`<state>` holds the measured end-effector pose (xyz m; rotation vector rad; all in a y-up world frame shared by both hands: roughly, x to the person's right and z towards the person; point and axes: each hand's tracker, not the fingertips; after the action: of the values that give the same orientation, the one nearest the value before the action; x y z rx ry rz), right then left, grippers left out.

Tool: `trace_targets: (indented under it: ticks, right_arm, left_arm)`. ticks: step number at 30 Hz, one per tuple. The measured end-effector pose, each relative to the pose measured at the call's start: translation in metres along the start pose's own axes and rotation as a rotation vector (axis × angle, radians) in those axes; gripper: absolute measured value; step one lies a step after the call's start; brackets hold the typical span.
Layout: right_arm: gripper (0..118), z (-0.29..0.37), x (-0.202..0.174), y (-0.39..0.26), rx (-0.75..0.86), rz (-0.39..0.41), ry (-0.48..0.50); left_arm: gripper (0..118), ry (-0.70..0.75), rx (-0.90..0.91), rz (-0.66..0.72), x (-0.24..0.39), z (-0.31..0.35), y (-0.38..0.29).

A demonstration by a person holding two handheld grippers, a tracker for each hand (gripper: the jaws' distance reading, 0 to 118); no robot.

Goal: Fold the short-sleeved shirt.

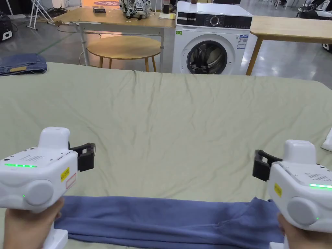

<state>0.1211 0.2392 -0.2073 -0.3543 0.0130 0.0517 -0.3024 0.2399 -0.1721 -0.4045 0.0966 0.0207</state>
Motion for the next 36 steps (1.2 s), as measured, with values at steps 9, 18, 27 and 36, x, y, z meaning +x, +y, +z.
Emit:
trace_targets:
  ticks: [9, 18, 27, 36]
  right_arm:
    - [0, 0.0, -0.05, 0.009, 0.17, -0.054, 0.029]
    - [0, 0.003, -0.063, 0.013, 0.247, -0.075, 0.041]
    - [0, -0.006, -0.075, 0.009, 0.227, -0.02, 0.08]
    - [0, -0.017, -0.082, -0.007, 0.155, 0.002, 0.121]
  left_arm:
    - [0, 0.083, 0.214, -0.038, 0.029, 0.003, 0.006]
    - [0, 0.072, 0.231, 0.074, 0.01, 0.009, 0.005]
    - [0, -0.184, -0.235, 0.225, -0.085, -0.011, -0.013]
    - [87, -0.344, -0.635, 0.417, -0.175, -0.034, -0.089]
